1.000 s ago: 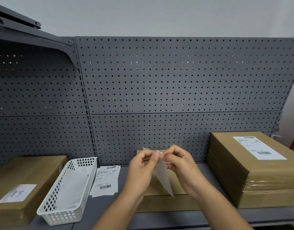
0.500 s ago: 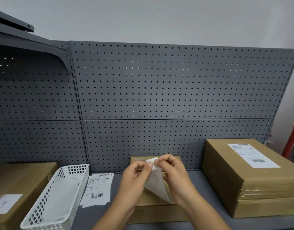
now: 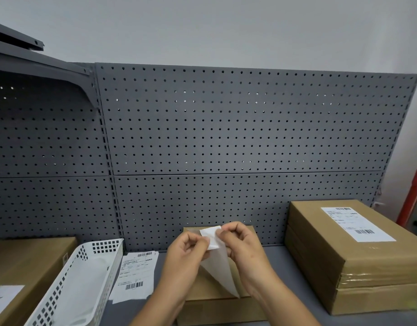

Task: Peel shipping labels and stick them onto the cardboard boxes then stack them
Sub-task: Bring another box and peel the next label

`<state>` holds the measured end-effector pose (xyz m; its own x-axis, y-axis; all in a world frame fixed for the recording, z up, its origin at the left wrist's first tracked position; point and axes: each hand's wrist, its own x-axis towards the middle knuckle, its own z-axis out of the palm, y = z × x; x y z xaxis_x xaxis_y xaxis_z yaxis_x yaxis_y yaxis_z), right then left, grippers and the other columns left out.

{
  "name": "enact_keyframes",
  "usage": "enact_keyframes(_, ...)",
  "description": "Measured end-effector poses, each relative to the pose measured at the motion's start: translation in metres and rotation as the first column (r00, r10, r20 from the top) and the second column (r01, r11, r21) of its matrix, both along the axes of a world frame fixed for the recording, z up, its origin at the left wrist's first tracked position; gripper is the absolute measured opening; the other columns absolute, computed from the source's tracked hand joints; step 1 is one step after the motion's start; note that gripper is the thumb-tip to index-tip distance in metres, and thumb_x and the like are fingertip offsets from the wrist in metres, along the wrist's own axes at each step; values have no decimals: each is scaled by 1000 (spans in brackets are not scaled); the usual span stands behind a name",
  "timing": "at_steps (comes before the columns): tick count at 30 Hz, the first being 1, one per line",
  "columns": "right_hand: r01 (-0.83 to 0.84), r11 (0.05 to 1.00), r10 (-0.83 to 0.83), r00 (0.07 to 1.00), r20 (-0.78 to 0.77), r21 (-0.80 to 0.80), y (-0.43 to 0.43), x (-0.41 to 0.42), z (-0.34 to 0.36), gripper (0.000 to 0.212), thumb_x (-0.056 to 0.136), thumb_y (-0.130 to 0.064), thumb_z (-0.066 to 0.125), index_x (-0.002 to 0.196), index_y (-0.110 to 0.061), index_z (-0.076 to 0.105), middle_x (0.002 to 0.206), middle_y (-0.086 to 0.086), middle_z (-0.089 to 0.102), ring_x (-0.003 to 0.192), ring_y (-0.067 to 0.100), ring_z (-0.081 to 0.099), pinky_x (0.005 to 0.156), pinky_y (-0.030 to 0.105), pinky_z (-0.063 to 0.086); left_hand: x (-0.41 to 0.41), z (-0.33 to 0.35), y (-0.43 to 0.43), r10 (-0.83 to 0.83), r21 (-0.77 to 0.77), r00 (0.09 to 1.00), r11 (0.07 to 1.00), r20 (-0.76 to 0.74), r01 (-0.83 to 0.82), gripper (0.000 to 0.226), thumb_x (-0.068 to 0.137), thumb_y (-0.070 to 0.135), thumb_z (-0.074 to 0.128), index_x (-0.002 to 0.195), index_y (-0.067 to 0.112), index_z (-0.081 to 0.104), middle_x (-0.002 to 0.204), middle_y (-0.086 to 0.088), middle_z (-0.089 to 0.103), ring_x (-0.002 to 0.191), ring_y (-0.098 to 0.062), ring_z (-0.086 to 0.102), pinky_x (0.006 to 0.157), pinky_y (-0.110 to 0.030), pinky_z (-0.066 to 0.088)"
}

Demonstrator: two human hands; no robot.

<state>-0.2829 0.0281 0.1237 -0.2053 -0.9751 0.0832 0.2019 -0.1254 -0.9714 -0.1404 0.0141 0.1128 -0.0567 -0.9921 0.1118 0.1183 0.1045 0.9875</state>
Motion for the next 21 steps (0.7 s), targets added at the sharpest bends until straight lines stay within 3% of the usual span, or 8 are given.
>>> enact_keyframes(4, 102, 995, -102, 993, 56, -4, -4, -7, -1, 8, 97, -11, 67, 94, -5, 64, 84, 8, 71, 75, 21, 68, 72, 38, 54, 7, 4, 0, 19, 39, 999, 999, -38, -17, 20, 97, 1, 60, 78, 3, 56, 68, 1, 67, 72, -11, 67, 84, -33, 62)
enact_keyframes(7, 186, 982, -183, 978, 97, -28, -4, -13, 0, 10, 98, -12, 65, 96, -2, 62, 86, 10, 74, 74, 20, 69, 71, 36, 56, 15, 3, -2, 67, 99, 990, 994, -126, -55, 19, 97, 0, 57, 81, 5, 50, 80, -11, 74, 81, -20, 74, 76, -34, 64)
enact_keyframes(10, 233, 970, -221, 962, 159, -63, -1, -19, 4, 13, 100, -12, 62, 104, -1, 59, 86, 11, 75, 77, 24, 70, 69, 33, 59, 23, -4, -6, 163, 135, 972, 981, -168, -141, 13, 97, -4, 59, 90, 5, 52, 78, -13, 67, 76, -22, 71, 65, -31, 64)
enact_keyframes(12, 271, 958, -254, 953, 167, -89, 0, -20, 5, 12, 102, -16, 59, 105, -5, 56, 85, 6, 77, 79, 25, 69, 69, 34, 59, 25, -9, -7, 189, 96, 968, 980, -164, -175, 17, 97, -8, 57, 100, 7, 50, 85, -12, 64, 76, -18, 69, 65, -31, 64)
enact_keyframes(14, 292, 949, -276, 952, 132, -120, 1, -16, 5, 13, 105, -20, 56, 106, -8, 53, 84, 3, 77, 79, 24, 69, 70, 35, 59, 24, -16, -6, 176, -33, 983, 984, -53, -177, 21, 101, -6, 52, 103, 15, 52, 103, -11, 65, 85, -15, 72, 74, -37, 66)
enact_keyframes(17, 278, 945, -271, 960, 66, -174, 4, -3, 4, 11, 107, -24, 52, 106, -13, 50, 83, 7, 76, 81, 26, 71, 76, 44, 59, 15, -17, -1, 129, -140, 986, 983, 103, -114, 21, 105, 9, 52, 99, 25, 64, 106, 4, 69, 89, -12, 75, 93, -54, 60)
enact_keyframes(19, 249, 943, -250, 968, 24, -222, 9, 5, 2, 6, 107, -23, 51, 107, -17, 50, 83, 16, 73, 79, 29, 70, 79, 53, 57, 8, -11, 4, 60, -122, 992, 991, 111, -47, 10, 95, 38, 66, 99, 29, 69, 108, -2, 69, 95, -20, 73, 100, -55, 56)
enact_keyframes(21, 201, 948, -206, 979, 6, -248, 13, 11, 1, 4, 107, -20, 50, 111, -19, 50, 86, 22, 74, 81, 33, 72, 78, 52, 58, 2, -11, 3, 19, -37, 999, 999, 43, -17, 45, 77, 59, 82, 106, 29, 65, 108, -9, 70, 98, -25, 72, 97, -49, 58)
